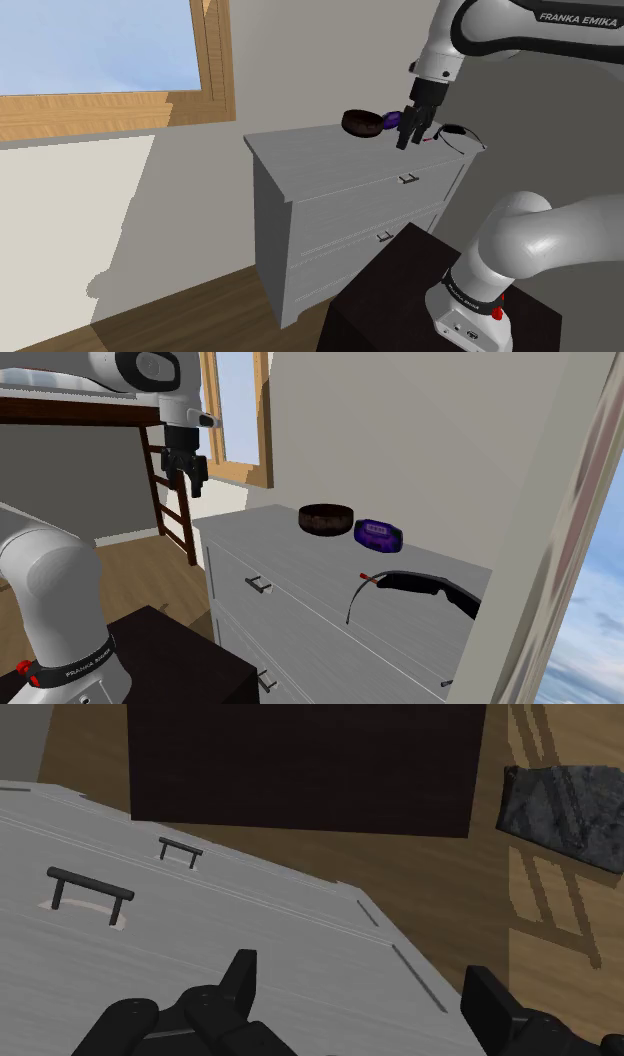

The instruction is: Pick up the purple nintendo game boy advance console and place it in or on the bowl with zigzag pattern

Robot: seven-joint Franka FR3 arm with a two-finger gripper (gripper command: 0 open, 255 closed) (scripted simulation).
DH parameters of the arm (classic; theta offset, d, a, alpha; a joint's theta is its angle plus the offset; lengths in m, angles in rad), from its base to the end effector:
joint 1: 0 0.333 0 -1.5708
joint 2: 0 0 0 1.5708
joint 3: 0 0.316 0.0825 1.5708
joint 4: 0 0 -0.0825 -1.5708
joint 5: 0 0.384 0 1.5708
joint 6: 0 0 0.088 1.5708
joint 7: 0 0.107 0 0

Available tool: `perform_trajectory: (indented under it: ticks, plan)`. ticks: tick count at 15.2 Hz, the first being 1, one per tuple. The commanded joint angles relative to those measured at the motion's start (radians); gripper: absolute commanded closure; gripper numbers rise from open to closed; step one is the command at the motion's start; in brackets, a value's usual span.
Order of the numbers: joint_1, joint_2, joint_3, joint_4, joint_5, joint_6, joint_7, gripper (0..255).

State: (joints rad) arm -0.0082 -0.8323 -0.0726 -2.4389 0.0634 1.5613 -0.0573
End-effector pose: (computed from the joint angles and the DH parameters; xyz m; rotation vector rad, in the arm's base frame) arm 0.2911 -0.0222 0.5644 -3.0215 -0.0008 0.0603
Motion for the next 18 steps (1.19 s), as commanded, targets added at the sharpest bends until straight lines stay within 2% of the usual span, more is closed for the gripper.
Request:
perform_trajectory:
  ticks: [1, 9, 18]
  plan:
    - [0.000, 0.000, 0.000, 0.000, 0.000, 0.000, 0.000, 0]
    - [0.017, 0.159, -0.136, 0.066, -0.254, 0.011, -0.369, 0]
    - [0.041, 0.403, -0.254, 0.201, -0.489, 0.119, -0.747, 0]
